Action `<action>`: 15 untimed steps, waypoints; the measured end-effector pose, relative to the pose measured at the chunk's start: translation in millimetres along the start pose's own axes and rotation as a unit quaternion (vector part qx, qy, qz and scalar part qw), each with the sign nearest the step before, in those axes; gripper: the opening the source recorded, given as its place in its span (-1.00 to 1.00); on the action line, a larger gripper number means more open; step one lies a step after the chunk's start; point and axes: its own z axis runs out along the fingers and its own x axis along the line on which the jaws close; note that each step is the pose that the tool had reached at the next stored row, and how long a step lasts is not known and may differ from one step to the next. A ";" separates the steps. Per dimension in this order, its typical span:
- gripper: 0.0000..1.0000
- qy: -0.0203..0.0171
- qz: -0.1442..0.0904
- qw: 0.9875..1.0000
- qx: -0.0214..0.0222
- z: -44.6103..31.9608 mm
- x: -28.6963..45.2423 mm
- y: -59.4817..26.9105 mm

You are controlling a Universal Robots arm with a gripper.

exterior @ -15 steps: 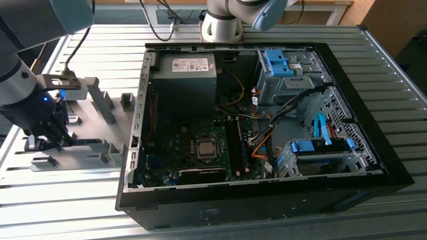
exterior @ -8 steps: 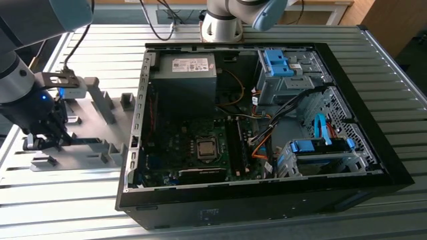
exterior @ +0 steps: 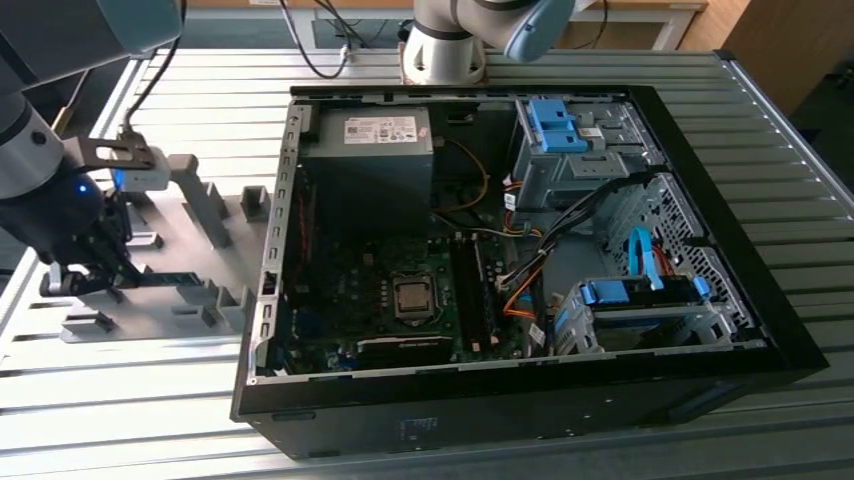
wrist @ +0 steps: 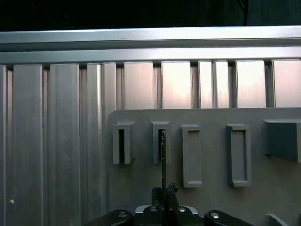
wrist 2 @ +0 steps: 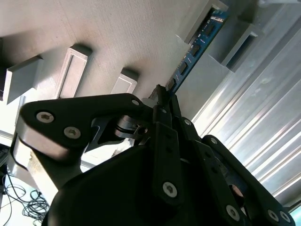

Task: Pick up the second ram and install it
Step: 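Pick up the second ram and move it above second insertion slot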

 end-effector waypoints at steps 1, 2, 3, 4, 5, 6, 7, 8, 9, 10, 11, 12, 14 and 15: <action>-0.73 0.000 0.000 1.000 0.000 -1.2 0.0 0.0; -0.73 0.000 0.000 1.000 0.000 -2.4 0.0 0.0; -0.73 0.000 0.000 1.000 0.000 -3.8 0.0 0.0; -0.73 0.000 0.000 1.000 0.000 -5.1 0.0 0.0; -0.73 0.000 0.000 1.000 0.000 -6.3 -0.1 0.1; -0.73 0.000 0.000 1.000 0.000 -7.6 -0.1 0.1; -0.73 0.000 0.000 1.000 0.000 -8.9 -0.1 0.1; -0.73 0.000 0.000 1.000 0.000 -10.3 -0.1 0.1; -0.73 0.000 0.000 1.000 0.000 -11.6 -0.1 0.1; -0.73 0.000 0.000 1.000 0.000 -13.0 -0.1 0.1; -0.73 0.000 0.000 1.000 0.000 -14.4 -0.2 0.1; -0.73 0.000 0.000 1.000 0.000 -15.8 -0.2 0.1; -0.73 0.000 0.000 1.000 0.000 -18.5 -0.2 0.1; -0.73 0.000 0.000 1.000 0.000 -19.8 -0.2 0.1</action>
